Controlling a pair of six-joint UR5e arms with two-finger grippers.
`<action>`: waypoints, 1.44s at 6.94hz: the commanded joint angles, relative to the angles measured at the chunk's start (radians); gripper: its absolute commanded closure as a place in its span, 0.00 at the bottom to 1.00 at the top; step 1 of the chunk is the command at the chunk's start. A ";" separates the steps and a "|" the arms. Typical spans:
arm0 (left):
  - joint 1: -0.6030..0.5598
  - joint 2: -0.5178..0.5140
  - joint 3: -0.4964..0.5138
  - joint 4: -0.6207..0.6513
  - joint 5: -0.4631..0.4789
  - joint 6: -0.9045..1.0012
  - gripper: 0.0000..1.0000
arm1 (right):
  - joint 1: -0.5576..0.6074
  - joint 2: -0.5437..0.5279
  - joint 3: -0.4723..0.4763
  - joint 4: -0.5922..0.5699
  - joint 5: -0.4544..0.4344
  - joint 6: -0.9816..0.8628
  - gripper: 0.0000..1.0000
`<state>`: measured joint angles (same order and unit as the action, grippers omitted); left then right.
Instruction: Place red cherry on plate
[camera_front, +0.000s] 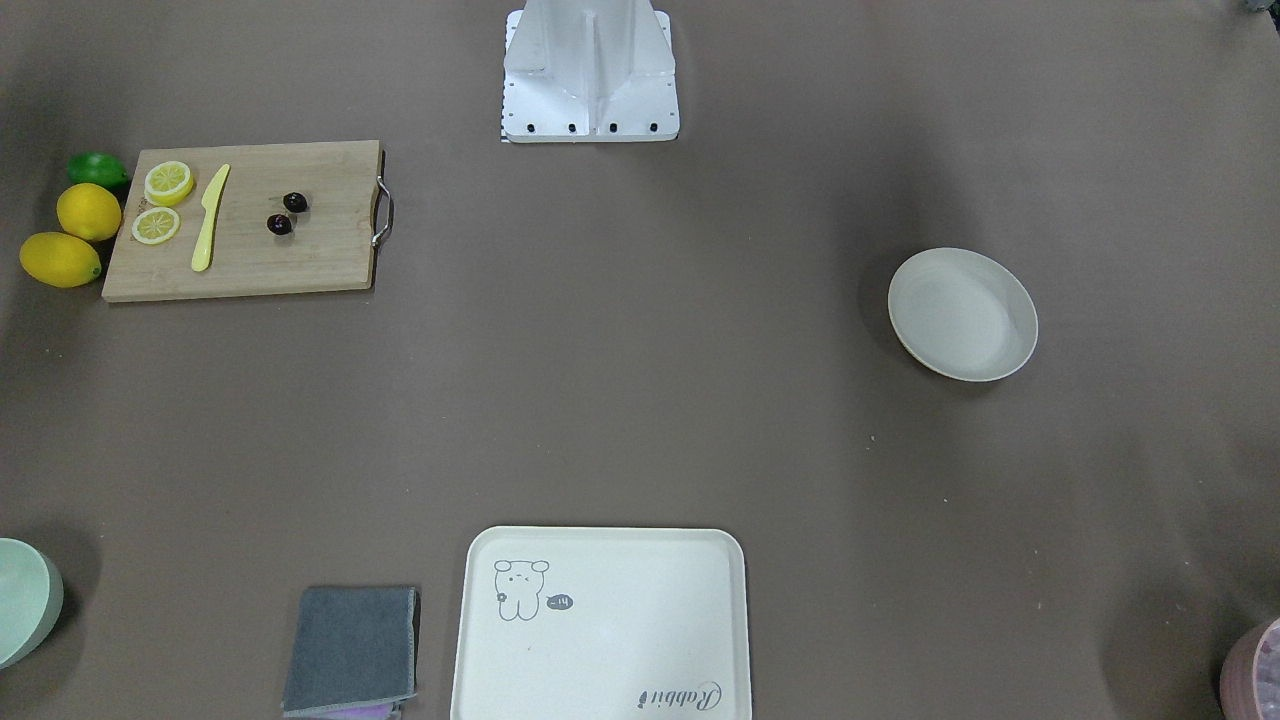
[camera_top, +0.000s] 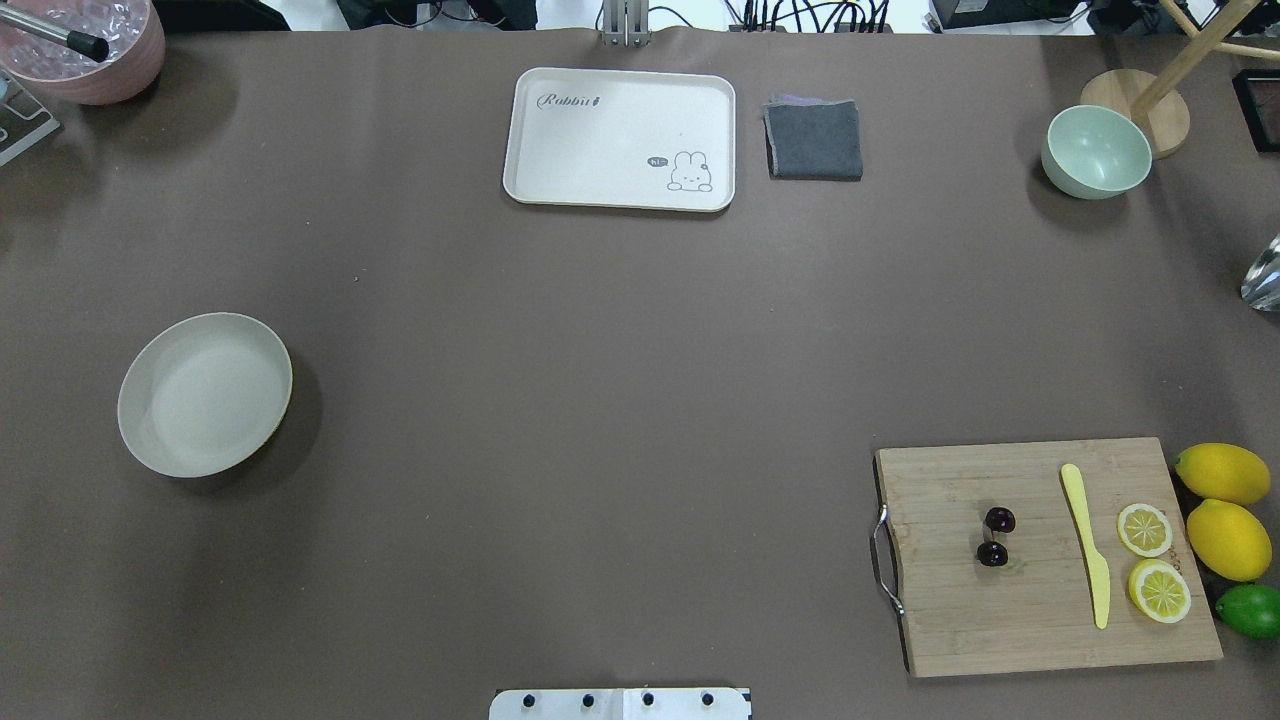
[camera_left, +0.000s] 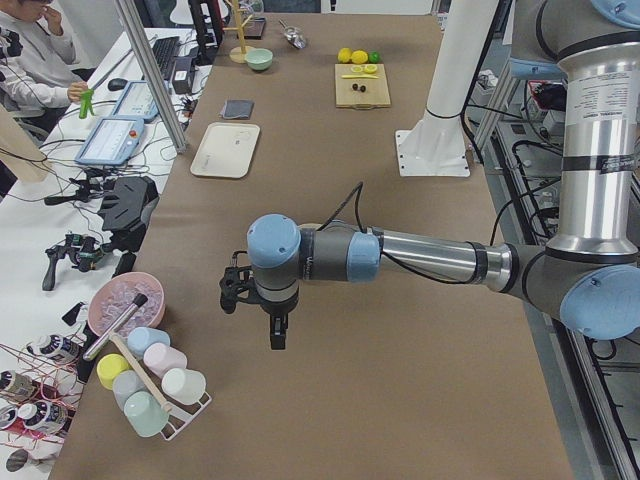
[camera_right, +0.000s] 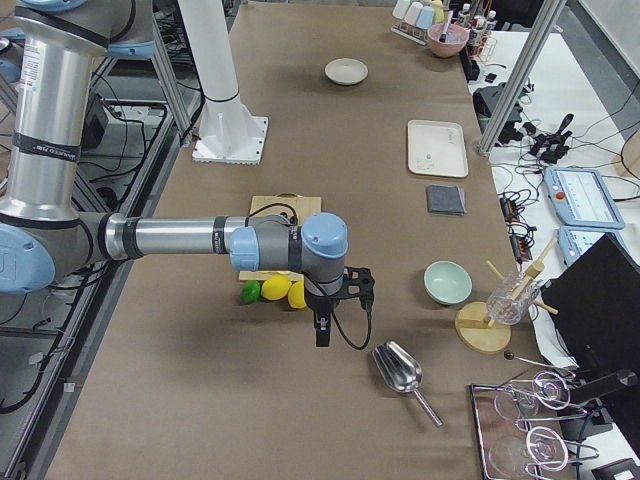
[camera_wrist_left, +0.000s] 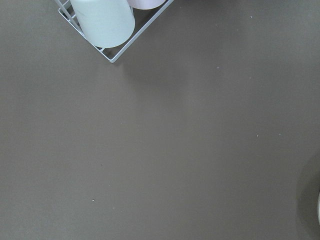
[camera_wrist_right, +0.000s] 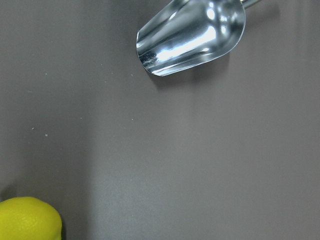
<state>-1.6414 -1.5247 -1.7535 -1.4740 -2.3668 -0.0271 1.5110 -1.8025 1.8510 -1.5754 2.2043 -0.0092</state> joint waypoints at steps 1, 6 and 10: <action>0.024 0.011 -0.001 -0.002 0.003 0.001 0.01 | 0.000 -0.001 0.001 0.000 0.002 0.002 0.00; 0.017 -0.009 -0.098 -0.025 0.008 -0.001 0.01 | 0.066 0.038 0.127 0.000 -0.020 -0.008 0.00; 0.006 -0.008 -0.058 -0.367 -0.003 -0.008 0.01 | 0.176 0.108 0.122 0.000 0.066 0.006 0.00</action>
<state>-1.6336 -1.5302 -1.8237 -1.7875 -2.3615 -0.0339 1.6782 -1.6819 1.9835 -1.5749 2.1783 -0.0080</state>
